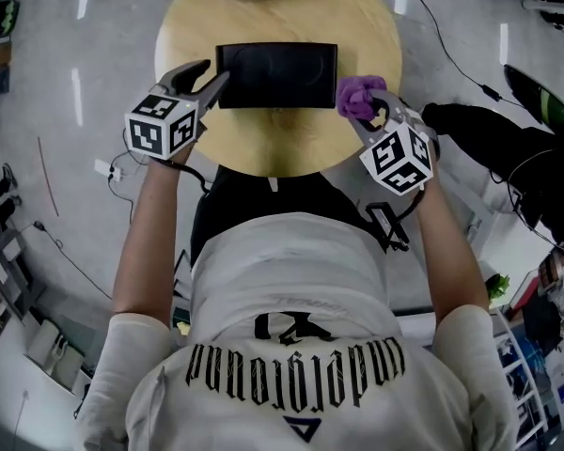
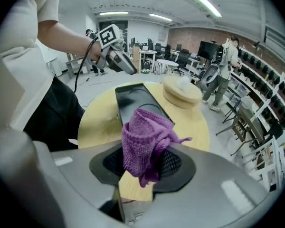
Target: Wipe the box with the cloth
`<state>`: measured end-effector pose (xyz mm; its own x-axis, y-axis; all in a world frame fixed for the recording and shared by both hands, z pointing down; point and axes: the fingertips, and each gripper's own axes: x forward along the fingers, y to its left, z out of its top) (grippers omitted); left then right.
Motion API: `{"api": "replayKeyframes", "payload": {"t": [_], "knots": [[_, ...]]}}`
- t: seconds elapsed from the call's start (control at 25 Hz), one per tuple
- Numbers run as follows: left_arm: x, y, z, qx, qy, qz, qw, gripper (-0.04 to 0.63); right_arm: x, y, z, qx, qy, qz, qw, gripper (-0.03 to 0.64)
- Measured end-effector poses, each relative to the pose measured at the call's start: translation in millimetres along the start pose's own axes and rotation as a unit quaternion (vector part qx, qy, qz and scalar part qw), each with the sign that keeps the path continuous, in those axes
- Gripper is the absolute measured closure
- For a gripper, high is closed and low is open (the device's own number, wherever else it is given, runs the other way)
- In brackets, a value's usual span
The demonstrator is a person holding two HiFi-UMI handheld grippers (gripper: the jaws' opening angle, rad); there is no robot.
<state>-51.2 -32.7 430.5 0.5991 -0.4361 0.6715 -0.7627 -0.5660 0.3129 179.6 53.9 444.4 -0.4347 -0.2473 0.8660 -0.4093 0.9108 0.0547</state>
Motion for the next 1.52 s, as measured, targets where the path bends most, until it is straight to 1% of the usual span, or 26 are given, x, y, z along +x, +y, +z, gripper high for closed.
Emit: {"api": "replayKeyframes", "payload": {"t": [0.12,0.24,0.4,0.52,0.68,0.84,0.88,0.96,1.08,1.24,1.4,1.52], "knots": [[-23,-10,29,0.011,-0.049,0.006,0.9987,0.447,-22,-9,24,0.005,-0.030,-0.016,0.999,0.479],[-49,-21,63,0.030,-0.099,0.016,0.9945,0.483,-48,-19,49,0.011,-0.064,-0.033,0.997,0.479],[-85,-38,98,0.050,-0.146,0.029,0.9876,0.542,-78,-24,75,-0.008,-0.090,-0.054,0.994,0.479],[-109,-48,121,0.064,-0.172,0.038,0.9823,0.561,-98,-27,96,-0.020,-0.108,-0.065,0.992,0.479],[-130,-60,148,0.089,-0.193,0.046,0.9760,0.589,-128,-39,128,-0.024,-0.148,-0.083,0.985,0.479],[-147,-76,167,0.101,-0.208,0.048,0.9718,0.589,-158,-44,151,0.002,-0.184,-0.092,0.979,0.479],[-153,-79,172,0.101,-0.214,0.049,0.9703,0.589,-165,-44,158,0.002,-0.192,-0.096,0.977,0.479],[-167,-85,185,0.105,-0.226,0.051,0.9671,0.589,-180,-45,175,-0.012,-0.206,-0.106,0.973,0.479],[-186,-93,205,0.120,-0.242,0.055,0.9612,0.589,-199,-50,199,-0.031,-0.226,-0.121,0.966,0.479],[-217,-115,215,0.122,-0.254,0.054,0.9580,0.589,-231,-38,225,-0.032,-0.259,-0.117,0.958,0.479],[-237,-128,230,0.138,-0.270,0.063,0.9507,0.589,-259,-44,253,-0.033,-0.310,-0.126,0.942,0.479],[-245,-128,230,0.139,-0.267,0.070,0.9511,0.589,-266,-48,265,-0.025,-0.327,-0.126,0.936,0.479]]}}
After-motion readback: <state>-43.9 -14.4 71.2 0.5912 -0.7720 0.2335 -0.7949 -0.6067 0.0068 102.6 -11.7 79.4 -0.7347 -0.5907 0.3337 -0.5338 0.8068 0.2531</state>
